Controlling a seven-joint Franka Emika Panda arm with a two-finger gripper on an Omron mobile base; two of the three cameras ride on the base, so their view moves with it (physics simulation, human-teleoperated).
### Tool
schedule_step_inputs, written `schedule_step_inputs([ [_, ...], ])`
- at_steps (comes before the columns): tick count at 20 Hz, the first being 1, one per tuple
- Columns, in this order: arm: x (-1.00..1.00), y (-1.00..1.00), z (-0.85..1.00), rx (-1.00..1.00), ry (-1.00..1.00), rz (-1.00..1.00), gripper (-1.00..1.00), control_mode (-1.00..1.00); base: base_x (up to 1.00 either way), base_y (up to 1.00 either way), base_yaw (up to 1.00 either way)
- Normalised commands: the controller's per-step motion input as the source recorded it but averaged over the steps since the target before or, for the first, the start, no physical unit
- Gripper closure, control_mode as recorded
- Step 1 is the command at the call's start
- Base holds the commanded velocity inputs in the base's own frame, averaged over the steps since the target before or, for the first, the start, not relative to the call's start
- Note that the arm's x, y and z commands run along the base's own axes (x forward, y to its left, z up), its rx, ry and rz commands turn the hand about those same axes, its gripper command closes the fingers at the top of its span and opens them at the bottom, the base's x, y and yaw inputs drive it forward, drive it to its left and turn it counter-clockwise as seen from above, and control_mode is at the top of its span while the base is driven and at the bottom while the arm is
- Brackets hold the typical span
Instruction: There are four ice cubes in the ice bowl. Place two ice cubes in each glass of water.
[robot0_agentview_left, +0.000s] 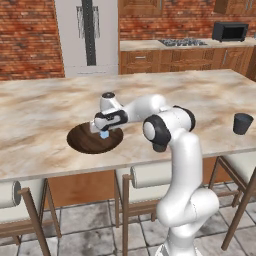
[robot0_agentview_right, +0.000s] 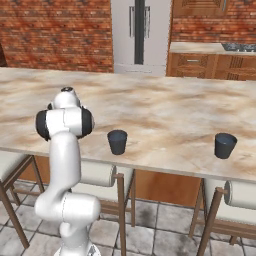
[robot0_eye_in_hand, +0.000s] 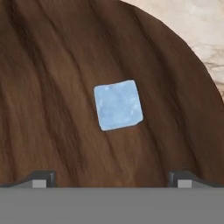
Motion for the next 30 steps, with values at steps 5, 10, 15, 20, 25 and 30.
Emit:
schedule_step_inputs([
  [5,0.38,0.13,-0.21,0.00,0.00,0.00,-1.00,-1.00,0.00,0.00,0.00],
  [10,0.31,0.00,-0.17,0.00,0.00,0.00,-1.00,-1.00,0.00,0.00,0.00],
  [15,0.31,0.01,-0.15,0.00,0.00,0.00,-1.00,-1.00,0.00,0.00,0.00],
  [20,0.11,0.07,-0.10,0.00,0.00,0.00,-1.00,-1.00,0.00,0.00,0.00],
  [25,-0.03,0.04,-0.07,0.00,0.00,0.00,-1.00,-1.00,0.00,0.00,0.00],
  [30,0.00,0.00,-0.15,0.00,0.00,0.00,-1.00,-1.00,0.00,0.00,0.00],
])
